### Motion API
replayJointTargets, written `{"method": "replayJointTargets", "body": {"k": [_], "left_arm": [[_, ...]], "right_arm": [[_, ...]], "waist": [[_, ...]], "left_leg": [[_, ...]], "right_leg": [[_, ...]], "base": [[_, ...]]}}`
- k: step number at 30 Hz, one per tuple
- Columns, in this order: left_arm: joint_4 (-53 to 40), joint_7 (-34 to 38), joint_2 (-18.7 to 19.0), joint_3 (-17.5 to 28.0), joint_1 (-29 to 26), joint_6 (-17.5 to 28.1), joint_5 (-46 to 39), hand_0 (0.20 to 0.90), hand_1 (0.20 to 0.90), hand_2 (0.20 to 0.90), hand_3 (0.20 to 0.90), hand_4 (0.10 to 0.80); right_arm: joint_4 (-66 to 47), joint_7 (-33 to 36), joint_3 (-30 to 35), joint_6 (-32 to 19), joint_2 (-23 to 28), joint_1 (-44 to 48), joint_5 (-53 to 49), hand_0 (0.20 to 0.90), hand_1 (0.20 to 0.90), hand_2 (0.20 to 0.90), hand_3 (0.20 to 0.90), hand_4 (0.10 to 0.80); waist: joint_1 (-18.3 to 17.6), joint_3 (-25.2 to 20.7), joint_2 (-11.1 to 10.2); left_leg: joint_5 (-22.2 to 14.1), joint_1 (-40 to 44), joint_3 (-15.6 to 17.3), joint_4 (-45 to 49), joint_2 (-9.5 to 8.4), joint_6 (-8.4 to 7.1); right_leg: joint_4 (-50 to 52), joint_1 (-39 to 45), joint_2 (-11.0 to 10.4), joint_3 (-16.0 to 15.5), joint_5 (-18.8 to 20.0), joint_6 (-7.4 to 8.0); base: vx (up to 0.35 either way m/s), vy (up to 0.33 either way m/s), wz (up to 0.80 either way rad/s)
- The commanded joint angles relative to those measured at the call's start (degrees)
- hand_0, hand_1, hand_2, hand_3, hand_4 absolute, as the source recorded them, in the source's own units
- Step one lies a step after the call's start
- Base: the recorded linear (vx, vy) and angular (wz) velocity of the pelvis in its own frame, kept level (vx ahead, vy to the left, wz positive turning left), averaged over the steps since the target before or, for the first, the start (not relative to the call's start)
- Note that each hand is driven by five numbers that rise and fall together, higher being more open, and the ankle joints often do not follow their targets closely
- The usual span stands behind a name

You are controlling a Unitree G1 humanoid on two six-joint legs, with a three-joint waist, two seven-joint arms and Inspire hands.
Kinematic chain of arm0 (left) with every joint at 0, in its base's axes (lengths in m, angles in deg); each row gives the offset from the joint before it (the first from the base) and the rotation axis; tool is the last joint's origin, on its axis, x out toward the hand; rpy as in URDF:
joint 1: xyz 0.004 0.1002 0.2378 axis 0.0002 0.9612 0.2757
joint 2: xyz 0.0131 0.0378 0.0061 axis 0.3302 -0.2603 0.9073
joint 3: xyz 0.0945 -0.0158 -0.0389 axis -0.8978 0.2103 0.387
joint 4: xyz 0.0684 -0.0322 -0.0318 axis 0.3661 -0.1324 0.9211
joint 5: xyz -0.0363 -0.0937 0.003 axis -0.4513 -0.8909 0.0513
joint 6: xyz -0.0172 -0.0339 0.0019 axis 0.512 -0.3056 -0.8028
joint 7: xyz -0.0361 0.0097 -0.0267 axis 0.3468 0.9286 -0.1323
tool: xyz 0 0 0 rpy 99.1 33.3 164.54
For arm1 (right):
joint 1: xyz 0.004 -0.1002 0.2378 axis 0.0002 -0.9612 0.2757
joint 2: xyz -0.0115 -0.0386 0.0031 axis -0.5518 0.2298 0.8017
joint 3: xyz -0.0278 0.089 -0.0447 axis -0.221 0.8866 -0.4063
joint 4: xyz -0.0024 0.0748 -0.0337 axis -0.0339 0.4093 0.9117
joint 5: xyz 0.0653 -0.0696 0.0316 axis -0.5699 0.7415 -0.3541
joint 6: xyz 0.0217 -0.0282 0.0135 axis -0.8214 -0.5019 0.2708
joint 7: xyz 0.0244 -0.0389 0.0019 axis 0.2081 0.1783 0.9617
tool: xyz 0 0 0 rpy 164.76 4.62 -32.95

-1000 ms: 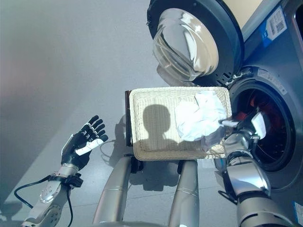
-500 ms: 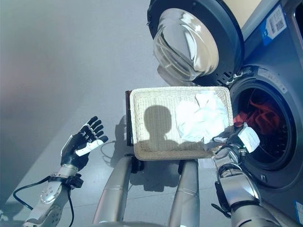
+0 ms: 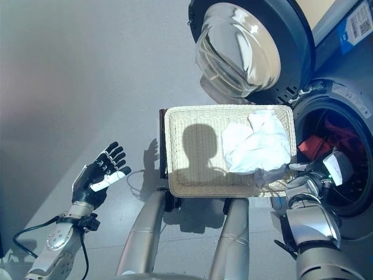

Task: Pick up the clothes and place them into the washing machine

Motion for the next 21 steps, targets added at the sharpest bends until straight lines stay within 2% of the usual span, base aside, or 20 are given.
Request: {"method": "replayJointTargets", "body": {"k": [1,21], "left_arm": [[-6.7,-0.6,2.4,3.3,1.8,3.6,0.3,0.9,0.9,0.9,0.9,0.8],[-8.6,-2.3,3.6,4.2,1.5,3.3,1.0,0.9,0.9,0.9,0.9,0.8]], "right_arm": [[1.2,2.5,-3.6,2.7,8.6,-0.4,2.7,0.9,0.9,0.9,0.9,0.8],[3.9,-4.5,-11.6,7.5,10.9,1.4,15.9,0.9,0.9,0.9,0.9,0.8]], "waist": [[-0.1,-1.4,1.9],[1.1,-0.3,4.1]], "left_leg": [[3.5,2.5,-3.0,-8.2,3.5,-6.11],[5.0,0.6,-2.3,-9.2,3.18,-6.24]], "right_leg": [[-0.7,2.3,-0.9,1.0,-1.5,-2.02],[-0.3,-0.7,-1.3,2.1,-0.6,-2.14]], "base": [[0.0,0.0,0.0],[-0.001,-0.001,0.0]]}}
